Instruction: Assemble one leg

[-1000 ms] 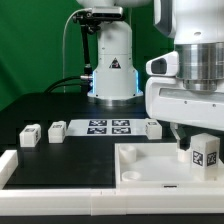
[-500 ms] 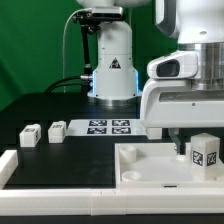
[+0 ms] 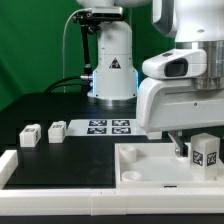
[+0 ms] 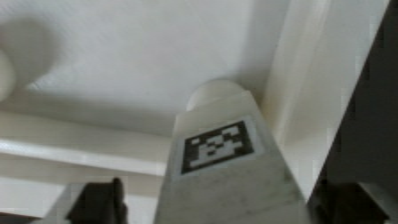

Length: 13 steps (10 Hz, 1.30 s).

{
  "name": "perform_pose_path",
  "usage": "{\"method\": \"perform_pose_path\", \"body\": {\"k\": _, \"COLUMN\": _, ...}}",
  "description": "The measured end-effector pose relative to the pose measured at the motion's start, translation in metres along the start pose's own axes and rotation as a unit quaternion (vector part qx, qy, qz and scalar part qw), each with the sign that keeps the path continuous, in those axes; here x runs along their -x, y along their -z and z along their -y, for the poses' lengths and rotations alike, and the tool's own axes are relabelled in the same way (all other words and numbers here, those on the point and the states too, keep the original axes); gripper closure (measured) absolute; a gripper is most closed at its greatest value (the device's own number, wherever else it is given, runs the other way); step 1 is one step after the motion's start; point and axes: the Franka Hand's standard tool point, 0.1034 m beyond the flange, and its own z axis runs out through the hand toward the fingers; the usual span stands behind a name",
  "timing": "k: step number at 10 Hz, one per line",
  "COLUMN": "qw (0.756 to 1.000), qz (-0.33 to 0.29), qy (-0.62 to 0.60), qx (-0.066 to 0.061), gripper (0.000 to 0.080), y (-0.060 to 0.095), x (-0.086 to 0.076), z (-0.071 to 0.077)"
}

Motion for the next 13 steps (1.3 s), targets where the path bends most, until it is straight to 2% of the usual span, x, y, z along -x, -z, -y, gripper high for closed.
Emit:
{"method": "perform_pose_path", "body": {"k": 1, "qw": 1.0, "qz": 0.0, "qy": -0.001, "qx": 0.0, "gripper": 0.0445, "y": 0.0, "x": 0.0, "z": 0.0}}
{"method": "perform_pose_path", "body": {"k": 2, "qw": 1.0, "qz": 0.0, "qy": -0.014, "qx": 0.0, "gripper": 0.0445, "y": 0.0, "x": 0.0, "z": 0.0}}
{"method": "perform_pose_path", "body": {"k": 3, "qw": 1.0, "qz": 0.0, "qy": -0.025, "qx": 0.0, "gripper": 0.0509, "y": 0.0, "x": 0.0, "z": 0.0}}
{"method": "perform_pose_path", "body": {"k": 4, "qw": 0.998, "qz": -0.001, "qy": -0.069, "qx": -0.002, "gripper": 0.0509, "y": 0.0, "x": 0.0, "z": 0.001}}
{"method": "perform_pose_path", "body": {"k": 5, "qw": 0.985, "qz": -0.007, "qy": -0.174, "qx": -0.005, "gripper": 0.0509, "y": 0.0, "x": 0.0, "z": 0.003}}
{"method": "perform_pose_path", "body": {"k": 6, "qw": 0.971, "qz": -0.007, "qy": -0.238, "qx": -0.001, "gripper": 0.0509, "y": 0.0, "x": 0.002, "z": 0.002}}
{"method": "perform_pose_path", "body": {"k": 7, "qw": 0.953, "qz": -0.005, "qy": -0.304, "qx": 0.006, "gripper": 0.0509, "y": 0.0, "x": 0.003, "z": -0.003}}
{"method": "perform_pose_path", "body": {"k": 9, "qw": 0.909, "qz": -0.005, "qy": -0.416, "qx": 0.028, "gripper": 0.0505, "y": 0.001, "x": 0.007, "z": -0.021}}
{"method": "perform_pose_path", "body": {"k": 11, "qw": 0.871, "qz": -0.01, "qy": -0.489, "qx": 0.043, "gripper": 0.0498, "y": 0.002, "x": 0.012, "z": -0.032}}
{"method": "perform_pose_path", "body": {"k": 12, "qw": 0.861, "qz": -0.013, "qy": -0.506, "qx": 0.051, "gripper": 0.0498, "y": 0.002, "x": 0.014, "z": -0.037}}
{"method": "perform_pose_path", "body": {"k": 13, "qw": 0.86, "qz": -0.013, "qy": -0.507, "qx": 0.052, "gripper": 0.046, "y": 0.002, "x": 0.014, "z": -0.037}}
